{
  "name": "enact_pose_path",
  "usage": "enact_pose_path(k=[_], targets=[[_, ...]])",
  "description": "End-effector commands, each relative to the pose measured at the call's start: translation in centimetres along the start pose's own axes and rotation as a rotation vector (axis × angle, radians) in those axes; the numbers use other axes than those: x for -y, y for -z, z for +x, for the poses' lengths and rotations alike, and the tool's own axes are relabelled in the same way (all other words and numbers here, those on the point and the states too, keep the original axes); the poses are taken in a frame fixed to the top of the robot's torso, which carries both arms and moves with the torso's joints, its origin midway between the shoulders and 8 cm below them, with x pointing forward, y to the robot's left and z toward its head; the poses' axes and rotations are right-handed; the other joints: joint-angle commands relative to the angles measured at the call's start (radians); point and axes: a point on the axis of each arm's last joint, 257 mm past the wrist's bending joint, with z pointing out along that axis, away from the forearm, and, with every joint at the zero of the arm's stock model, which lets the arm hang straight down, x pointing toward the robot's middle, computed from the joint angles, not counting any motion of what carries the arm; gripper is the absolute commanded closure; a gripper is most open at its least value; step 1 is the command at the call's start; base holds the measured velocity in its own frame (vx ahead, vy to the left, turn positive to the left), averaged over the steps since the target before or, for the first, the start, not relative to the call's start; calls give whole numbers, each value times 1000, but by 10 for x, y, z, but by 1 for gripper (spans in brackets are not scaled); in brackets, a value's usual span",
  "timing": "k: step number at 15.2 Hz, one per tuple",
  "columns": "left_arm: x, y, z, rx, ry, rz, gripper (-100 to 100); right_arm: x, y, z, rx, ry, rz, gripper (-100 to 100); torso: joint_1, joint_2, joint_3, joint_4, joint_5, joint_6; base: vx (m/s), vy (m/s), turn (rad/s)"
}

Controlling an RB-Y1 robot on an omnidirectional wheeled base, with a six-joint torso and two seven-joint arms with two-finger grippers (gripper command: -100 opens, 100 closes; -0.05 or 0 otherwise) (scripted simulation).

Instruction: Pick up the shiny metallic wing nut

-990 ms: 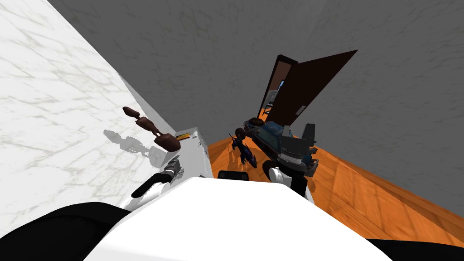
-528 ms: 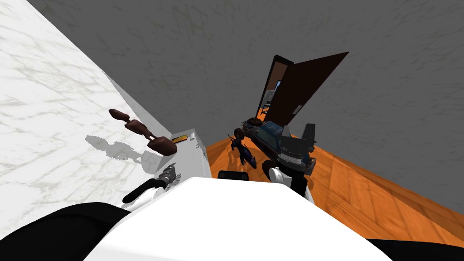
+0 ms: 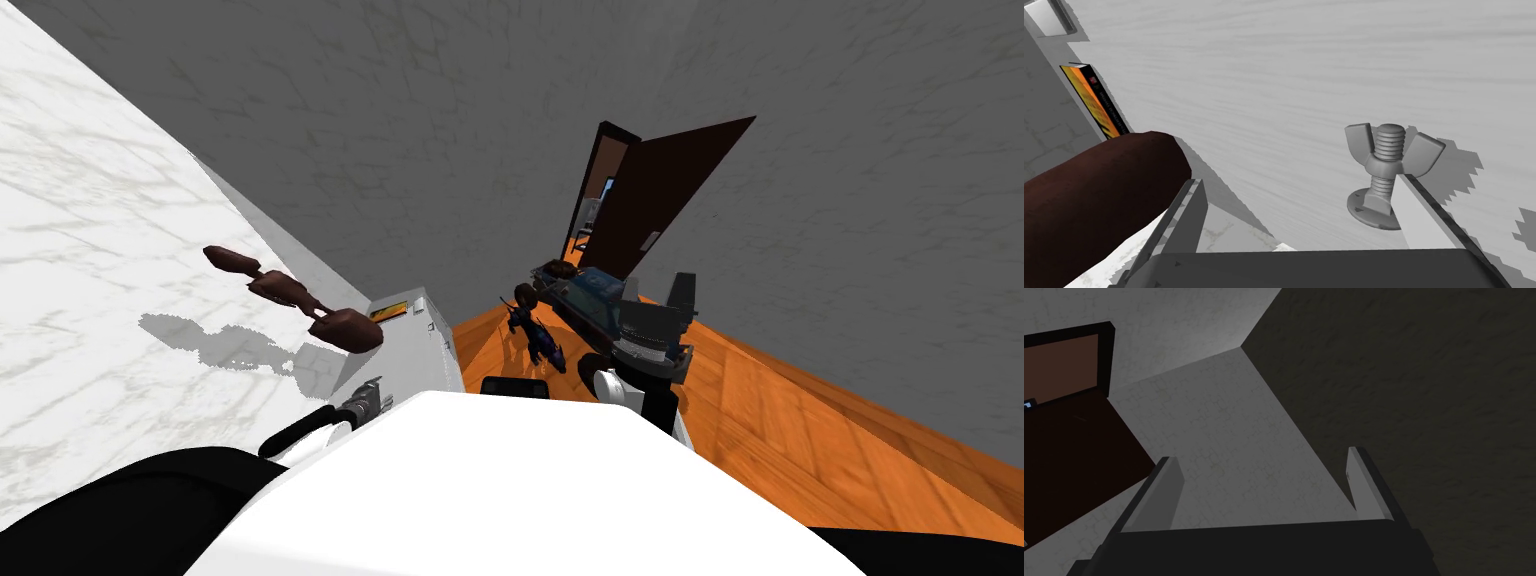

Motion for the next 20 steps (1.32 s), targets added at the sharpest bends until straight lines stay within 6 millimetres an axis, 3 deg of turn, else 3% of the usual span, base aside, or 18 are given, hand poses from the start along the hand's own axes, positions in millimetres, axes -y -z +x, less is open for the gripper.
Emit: enact_pose_path(k=[1, 3, 4, 6, 7, 13, 20], targets=[[-23, 3, -14, 15, 14, -70, -100, 0, 0, 0, 0, 0, 0, 0, 0, 0, 0, 0, 0, 0, 48, 18, -73], [-28, 4, -14, 15, 14, -87, -100, 0, 0, 0, 0, 0, 0, 0, 0, -1, 0, 0, 0, 0, 49, 20, -52], [-45, 6, -25, 26, 28, -139, -100, 0, 0, 0, 0, 0, 0, 0, 0, -1, 0, 0, 0, 0, 56, 31, -79], [-49, 7, -24, 25, 28, -154, -100, 0, 0, 0, 0, 0, 0, 0, 1, -2, -1, 0, 0, 0, 58, 33, -60], [-67, 11, -34, 35, 41, -207, -100, 0, 0, 0, 0, 0, 0, 0, 1, -1, -1, 0, 0, 0, 60, 22, -86], [-118, 28, -55, 50, 83, -368, -100, 0, 0, 0, 0, 0, 0, 0, 1, -3, -1, -1, 0, 0, 67, 35, -85], [-167, 52, -69, 52, 132, -530, -100, 0, 0, 0, 0, 0, 0, 0, 1, -2, -1, 0, 0, 0, 65, 34, -72]])
